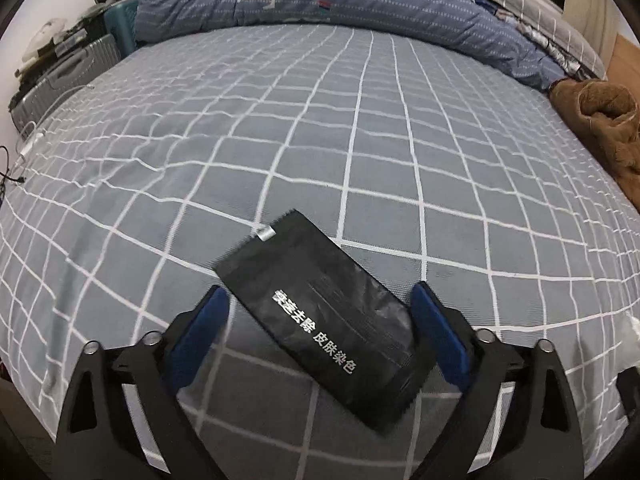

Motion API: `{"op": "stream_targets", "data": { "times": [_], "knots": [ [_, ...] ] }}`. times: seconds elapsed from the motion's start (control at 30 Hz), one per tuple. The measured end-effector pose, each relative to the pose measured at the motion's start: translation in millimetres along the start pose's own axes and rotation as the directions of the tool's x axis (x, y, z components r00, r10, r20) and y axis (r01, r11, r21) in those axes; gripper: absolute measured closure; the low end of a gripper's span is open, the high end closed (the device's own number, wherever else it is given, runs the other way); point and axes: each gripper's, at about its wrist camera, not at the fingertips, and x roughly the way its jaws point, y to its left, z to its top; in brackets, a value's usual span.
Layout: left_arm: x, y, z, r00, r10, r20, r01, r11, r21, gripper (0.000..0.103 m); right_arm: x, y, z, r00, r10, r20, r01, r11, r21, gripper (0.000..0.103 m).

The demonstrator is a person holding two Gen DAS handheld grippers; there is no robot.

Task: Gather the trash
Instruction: 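Grasp the white tissue with the right gripper while the left gripper grasps the black sachet, then lift the tissue and black sachet and carry both over the bin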

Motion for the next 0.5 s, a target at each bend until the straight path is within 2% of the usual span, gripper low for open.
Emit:
{"op": "stream_targets", "data": {
  "times": [0.13,0.2,0.5],
  "knots": [
    [3.8,-2.6,-2.5,1.0,0.002,0.004,-0.002,1.0,0.018,0.029,1.8,-0.8,1.2,1.0,0.0,-0.003,0.0,1.0,0.005,0.088],
    [3.8,-3.9,-3.9,1.0,-0.014,0.005,0.014,1.0,0.024,0.04,1.5,0.1,1.3,1.0,-0.001,-0.002,0.001,1.0,0.003,0.088],
    [-1.6,-4.8,-4.9,0.998,-0.056,0.011,0.056,0.997,0.054,0.078,1.5,0.3,1.9,1.0,0.0,-0.001,0.0,1.0,0.001,0.089]
  ]
}}
